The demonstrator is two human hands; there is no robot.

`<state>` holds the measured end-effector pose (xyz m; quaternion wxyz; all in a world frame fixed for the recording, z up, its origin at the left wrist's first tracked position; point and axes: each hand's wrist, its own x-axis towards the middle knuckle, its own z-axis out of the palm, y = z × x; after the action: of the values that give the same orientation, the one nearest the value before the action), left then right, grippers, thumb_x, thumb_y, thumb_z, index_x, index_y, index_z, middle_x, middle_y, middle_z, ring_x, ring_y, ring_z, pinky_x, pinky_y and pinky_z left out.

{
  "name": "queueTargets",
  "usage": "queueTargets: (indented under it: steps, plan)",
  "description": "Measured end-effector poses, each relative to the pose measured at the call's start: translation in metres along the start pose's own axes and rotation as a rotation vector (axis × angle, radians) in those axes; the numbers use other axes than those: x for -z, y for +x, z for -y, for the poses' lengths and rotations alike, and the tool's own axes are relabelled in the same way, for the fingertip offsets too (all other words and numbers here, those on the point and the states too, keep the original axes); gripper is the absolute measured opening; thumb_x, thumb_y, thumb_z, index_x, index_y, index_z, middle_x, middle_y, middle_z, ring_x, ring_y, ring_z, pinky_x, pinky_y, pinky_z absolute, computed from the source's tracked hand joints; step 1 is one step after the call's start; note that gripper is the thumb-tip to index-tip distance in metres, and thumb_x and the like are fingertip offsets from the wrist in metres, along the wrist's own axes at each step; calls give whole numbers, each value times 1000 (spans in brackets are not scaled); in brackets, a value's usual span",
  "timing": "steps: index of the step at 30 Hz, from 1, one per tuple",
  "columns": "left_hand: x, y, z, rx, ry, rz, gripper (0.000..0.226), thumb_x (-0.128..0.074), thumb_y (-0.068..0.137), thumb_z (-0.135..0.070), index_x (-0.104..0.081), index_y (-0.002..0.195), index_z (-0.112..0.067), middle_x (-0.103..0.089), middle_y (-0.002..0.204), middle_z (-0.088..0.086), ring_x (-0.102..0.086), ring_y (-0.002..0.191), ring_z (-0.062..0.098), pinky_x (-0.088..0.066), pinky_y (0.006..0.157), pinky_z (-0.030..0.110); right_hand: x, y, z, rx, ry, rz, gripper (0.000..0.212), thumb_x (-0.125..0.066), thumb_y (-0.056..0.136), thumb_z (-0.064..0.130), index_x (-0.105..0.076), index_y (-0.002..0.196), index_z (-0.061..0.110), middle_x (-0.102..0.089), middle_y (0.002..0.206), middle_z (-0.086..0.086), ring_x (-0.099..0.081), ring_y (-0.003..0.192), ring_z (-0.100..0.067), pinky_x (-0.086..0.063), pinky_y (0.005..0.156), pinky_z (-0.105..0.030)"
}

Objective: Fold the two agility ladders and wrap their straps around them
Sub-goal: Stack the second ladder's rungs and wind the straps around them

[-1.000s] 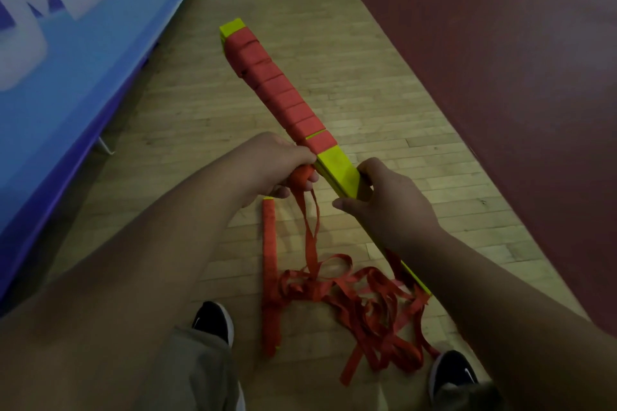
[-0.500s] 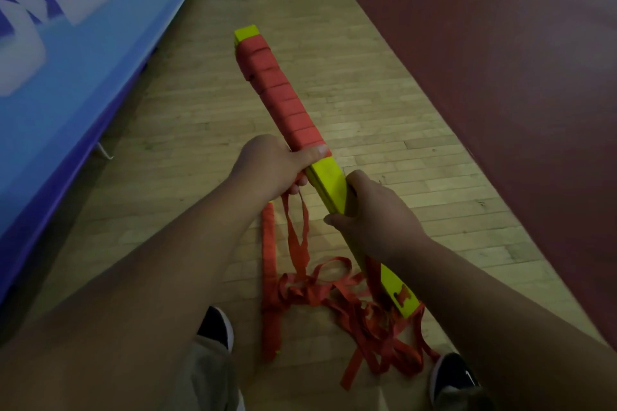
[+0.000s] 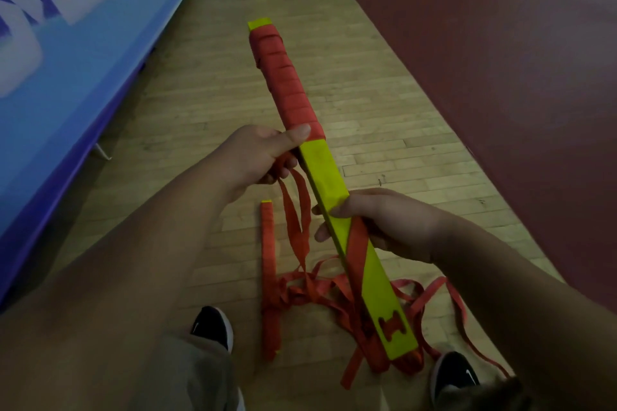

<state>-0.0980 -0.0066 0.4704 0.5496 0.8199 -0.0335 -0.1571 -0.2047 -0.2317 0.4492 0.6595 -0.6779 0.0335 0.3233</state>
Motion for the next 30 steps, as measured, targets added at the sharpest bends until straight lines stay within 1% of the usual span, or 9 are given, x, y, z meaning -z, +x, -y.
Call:
queueTargets:
  steps: [2,4,6,10,13,15,20,26,30]
  plan:
    - [4,-1,-1,-11,-17,38,50,-71,96,-63,-81,96,-14,-70,71,-5,-61,60,9,-47,63,28,0,-1,1,27,64,18,29,-58,108,14,-69,134,6,-82,117,-15,-79,90,-15,-60,71,-21]
    - [7,-2,-3,-24,-6,58,49,-68,98,-63,-81,95,-16,-72,72,-4,-64,62,9,-48,62,28,1,-1,0,64,69,29,30,-61,108,14,-70,135,8,-82,117,-15,-80,99,-19,-60,76,-21]
    - [8,-4,-6,-38,38,58,48,-66,99,-63,-81,94,-18,-75,73,-3,-67,63,9,-49,62,28,1,0,-1,97,10,18,29,-63,107,18,-72,134,14,-83,115,-11,-80,104,-19,-60,80,-22]
    - [7,-7,-4,-20,106,35,47,-65,101,-62,-81,94,-19,-81,79,-2,-70,66,7,-51,63,28,1,1,-4,106,-123,-53,26,-68,105,23,-76,130,19,-83,110,-6,-79,101,-15,-58,81,-25]
    - [6,-5,2,33,156,60,45,-62,104,-60,-81,96,-19,-81,82,-3,-68,64,6,-49,59,26,0,5,-10,110,-236,-150,16,-73,102,25,-79,116,20,-84,104,-4,-80,98,-18,-59,84,-34]
    - [7,-3,8,63,223,81,46,-59,106,-59,-80,99,-19,-83,87,-2,-71,68,7,-49,59,27,-2,9,-14,104,-333,-234,10,-76,99,28,-80,107,24,-83,99,-1,-80,95,-20,-63,87,-41]
    - [8,-5,17,85,275,160,47,-53,110,-56,-78,104,-17,-84,94,-1,-76,76,10,-50,62,28,-4,18,-24,148,-581,-368,4,-77,97,34,-75,99,32,-77,90,1,-75,84,-19,-64,85,-50]
    - [7,-1,18,68,190,142,49,-56,109,-56,-80,104,-13,-85,97,2,-77,84,14,-51,68,32,-6,22,-32,219,-622,-444,14,-75,99,34,-74,113,34,-74,88,3,-72,80,-14,-64,81,-46]
    - [3,0,14,65,124,111,48,-59,108,-55,-81,105,-12,-85,97,3,-77,81,13,-51,68,32,-7,25,-33,239,-594,-494,20,-74,100,34,-74,120,33,-74,88,3,-72,81,-16,-64,80,-46]
